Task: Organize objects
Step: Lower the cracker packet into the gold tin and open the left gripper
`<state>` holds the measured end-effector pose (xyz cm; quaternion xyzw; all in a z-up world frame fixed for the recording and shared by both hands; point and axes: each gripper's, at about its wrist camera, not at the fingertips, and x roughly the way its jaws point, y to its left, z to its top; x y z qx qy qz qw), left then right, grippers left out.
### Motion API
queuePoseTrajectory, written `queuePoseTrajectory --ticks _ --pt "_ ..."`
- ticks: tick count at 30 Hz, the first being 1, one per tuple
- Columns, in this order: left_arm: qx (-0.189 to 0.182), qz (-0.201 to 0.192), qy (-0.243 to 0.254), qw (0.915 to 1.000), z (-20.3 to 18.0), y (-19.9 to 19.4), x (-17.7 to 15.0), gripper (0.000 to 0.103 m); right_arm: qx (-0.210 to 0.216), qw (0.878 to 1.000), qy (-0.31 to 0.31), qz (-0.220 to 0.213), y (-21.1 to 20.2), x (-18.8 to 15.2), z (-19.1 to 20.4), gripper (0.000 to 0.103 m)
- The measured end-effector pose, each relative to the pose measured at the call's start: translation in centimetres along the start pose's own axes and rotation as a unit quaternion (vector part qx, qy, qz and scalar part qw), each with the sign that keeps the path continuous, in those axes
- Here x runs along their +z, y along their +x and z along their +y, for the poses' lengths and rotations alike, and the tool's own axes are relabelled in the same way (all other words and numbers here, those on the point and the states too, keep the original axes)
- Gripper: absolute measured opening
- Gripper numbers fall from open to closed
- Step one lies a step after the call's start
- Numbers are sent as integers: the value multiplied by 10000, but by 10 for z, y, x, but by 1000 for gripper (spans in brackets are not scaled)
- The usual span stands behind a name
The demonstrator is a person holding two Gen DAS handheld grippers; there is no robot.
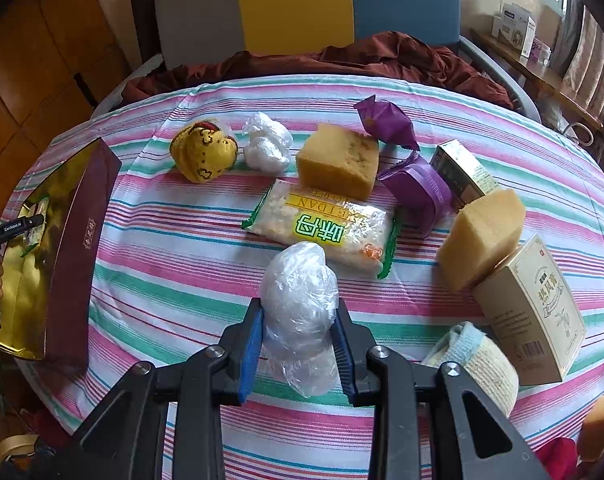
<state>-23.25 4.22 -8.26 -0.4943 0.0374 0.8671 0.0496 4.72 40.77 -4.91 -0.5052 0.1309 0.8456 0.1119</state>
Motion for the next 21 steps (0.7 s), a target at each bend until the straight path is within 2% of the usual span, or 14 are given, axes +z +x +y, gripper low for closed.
queuePoseTrajectory --ticks 5,9,12,16,21 --pt "-60 -257 17 9996 3 -21 -4 58 -36 10000 15 23 1 0 -1 32" --pt "-270 -582 -14 9979 10 -54 -13 63 -59 10000 37 8 -1 0 -2 32" --pt "-374 -864 -11 9956 17 -82 -29 71 -165 9998 32 105 4 -1 -2 32" --pt "-580 -1119 -55 9920 30 -113 -55 73 -391 9988 -85 280 12 -2 1 32" --pt "-655 -1314 -137 9891 51 -143 -79 81 -355 9991 49 214 3 -1 2 32"
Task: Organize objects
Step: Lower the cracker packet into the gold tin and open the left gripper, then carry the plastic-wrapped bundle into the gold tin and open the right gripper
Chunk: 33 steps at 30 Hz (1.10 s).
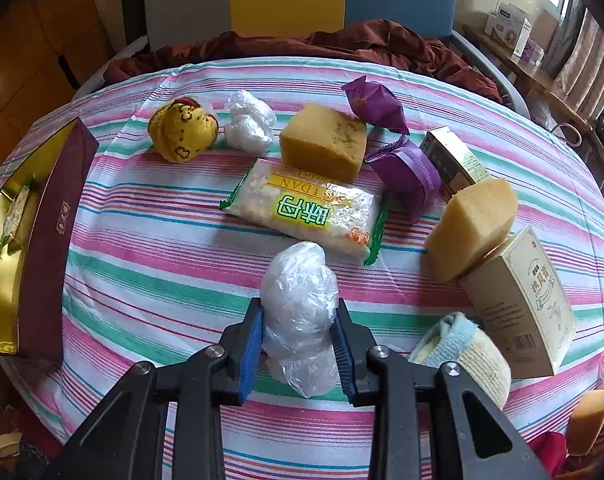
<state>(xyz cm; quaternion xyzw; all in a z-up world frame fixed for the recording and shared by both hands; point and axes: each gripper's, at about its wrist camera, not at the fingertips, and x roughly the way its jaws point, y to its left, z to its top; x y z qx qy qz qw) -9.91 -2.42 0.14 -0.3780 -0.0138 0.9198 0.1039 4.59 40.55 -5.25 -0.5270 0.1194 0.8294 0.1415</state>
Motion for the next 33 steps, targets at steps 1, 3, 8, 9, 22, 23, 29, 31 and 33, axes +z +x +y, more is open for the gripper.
queuePoseTrajectory --ticks 1,3,8,9,22,23,29,31,33 --pt "8 -51 -21 10000 5 -7 -2 83 118 9999 26 -50 -7 2 6 32" --pt "87 -160 -35 9998 13 -18 -7 89 445 9987 -132 -226 -26 7 30 32" --pt "210 -224 -323 9990 32 -26 -17 100 1701 9815 -787 -401 -59 26 131 35" --pt "221 -215 -350 9989 34 -26 -18 102 1930 9762 -919 -376 -60 28 156 35" --pt "422 -525 -692 9953 56 -35 -15 103 2904 9420 -1527 711 9 3 349 62" --pt "468 -569 -732 9946 57 -35 -15 103 2969 9407 -1468 726 11 1 349 76" --pt "531 -716 -782 9929 58 -39 -18 103 2637 9488 -1716 273 -5 -7 332 84" --pt "454 -707 -711 9939 52 -38 -20 103 2472 9527 -1769 71 -14 -9 320 84" --pt "387 -716 -548 9952 44 -37 -22 103 2333 9565 -1750 -105 -20 -11 305 84"
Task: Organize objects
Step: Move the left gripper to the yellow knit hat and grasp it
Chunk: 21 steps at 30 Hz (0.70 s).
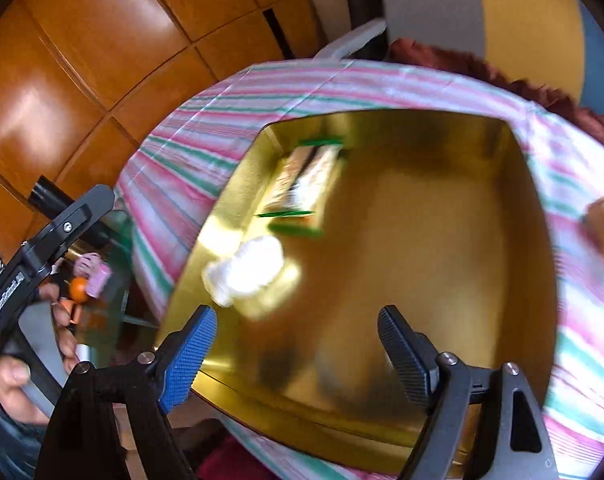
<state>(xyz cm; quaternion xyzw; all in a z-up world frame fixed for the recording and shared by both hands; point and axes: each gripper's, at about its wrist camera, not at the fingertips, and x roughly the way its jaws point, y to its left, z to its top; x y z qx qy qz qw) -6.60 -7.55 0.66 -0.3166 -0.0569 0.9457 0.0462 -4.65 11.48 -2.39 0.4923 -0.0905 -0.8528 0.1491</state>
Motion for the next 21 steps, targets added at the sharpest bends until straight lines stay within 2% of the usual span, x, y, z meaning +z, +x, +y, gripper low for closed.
queuePoseTrajectory --ticks 6,11,14,19,21 --pt "-169 -47 419 9990 -25 -2 -11 103 -386 9984 274 -308 -34 -17 -38 85" --pt "-228 42 659 9976 -42 0 -16 103 -747 9936 698 -471 -69 -34 -88 85" --pt "-314 63 735 9968 -52 0 -17 103 -1127 9874 980 -518 -92 -41 -124 85" --pt "-570 -24 892 9944 -76 -5 -16 103 -1813 9660 1699 -708 -140 -59 -196 85" --pt "-705 -23 967 9928 -87 -5 -15 103 -2095 9513 2078 -896 -164 -69 -227 85"
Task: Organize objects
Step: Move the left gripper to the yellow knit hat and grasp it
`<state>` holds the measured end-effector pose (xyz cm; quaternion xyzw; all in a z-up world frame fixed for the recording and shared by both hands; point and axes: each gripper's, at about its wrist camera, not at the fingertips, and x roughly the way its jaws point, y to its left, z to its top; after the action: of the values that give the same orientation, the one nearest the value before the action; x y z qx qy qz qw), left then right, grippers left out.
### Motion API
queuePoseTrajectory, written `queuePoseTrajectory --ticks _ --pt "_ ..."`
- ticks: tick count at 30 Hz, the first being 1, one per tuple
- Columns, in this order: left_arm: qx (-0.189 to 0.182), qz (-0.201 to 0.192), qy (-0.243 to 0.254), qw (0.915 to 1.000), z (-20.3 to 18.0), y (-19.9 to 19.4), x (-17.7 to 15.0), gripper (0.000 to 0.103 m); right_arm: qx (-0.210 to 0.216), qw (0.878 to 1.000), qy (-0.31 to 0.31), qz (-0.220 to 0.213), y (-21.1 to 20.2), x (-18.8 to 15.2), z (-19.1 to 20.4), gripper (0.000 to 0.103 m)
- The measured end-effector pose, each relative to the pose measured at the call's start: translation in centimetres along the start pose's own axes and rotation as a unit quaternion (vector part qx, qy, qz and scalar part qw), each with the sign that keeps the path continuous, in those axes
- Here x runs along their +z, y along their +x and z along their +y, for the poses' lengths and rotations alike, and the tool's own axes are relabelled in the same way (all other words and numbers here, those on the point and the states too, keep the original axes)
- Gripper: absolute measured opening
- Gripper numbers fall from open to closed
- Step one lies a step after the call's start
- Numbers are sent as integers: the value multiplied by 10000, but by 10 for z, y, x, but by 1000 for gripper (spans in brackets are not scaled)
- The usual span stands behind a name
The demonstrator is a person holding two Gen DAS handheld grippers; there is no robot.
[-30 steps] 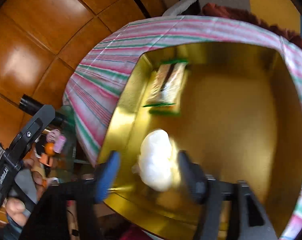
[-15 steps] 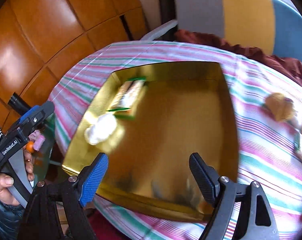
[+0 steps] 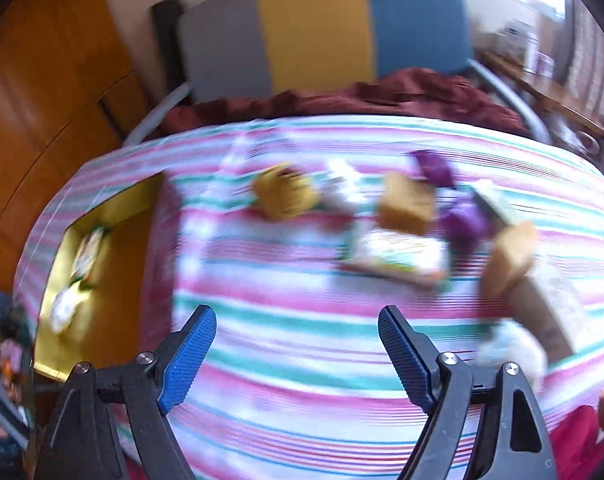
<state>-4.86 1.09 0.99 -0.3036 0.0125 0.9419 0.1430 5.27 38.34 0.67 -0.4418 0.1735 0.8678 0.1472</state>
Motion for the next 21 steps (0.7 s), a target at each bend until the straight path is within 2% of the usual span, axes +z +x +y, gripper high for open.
queuePoseTrajectory --ticks 3,6,8,9,10,11,12,14,19,21 --pt "-149 37 200 9997 -20 3 6 103 -366 9962 705 -350 -12 7 -58 85" --pt "-334 38 387 9987 -43 4 13 103 -681 9842 1488 -676 -17 1 -116 85" --pt "-435 40 521 9977 -59 6 17 103 -695 9663 2374 -719 -15 -12 -155 85" --pt "-483 46 596 9970 -68 7 20 103 -445 9531 2918 -674 -14 -18 -173 85" --pt "-543 55 662 9963 -77 9 23 103 -138 9400 3309 -822 -18 -23 -187 85" --pt "-625 86 738 9953 -88 11 26 103 -72 9300 3548 -959 -21 -28 -195 85" --pt "-682 112 797 9944 -97 13 28 103 -142 9254 3653 -1002 -24 -29 -200 85" --pt "-821 136 952 9920 -119 18 34 103 23 9231 3710 -1014 -23 -30 -203 85" --pt "-1178 276 1300 9841 -172 34 50 103 201 9397 3301 -870 -16 -19 -188 85" --pt "-1263 407 1406 9811 -192 44 56 103 291 9427 3216 -838 -14 -19 -184 85"
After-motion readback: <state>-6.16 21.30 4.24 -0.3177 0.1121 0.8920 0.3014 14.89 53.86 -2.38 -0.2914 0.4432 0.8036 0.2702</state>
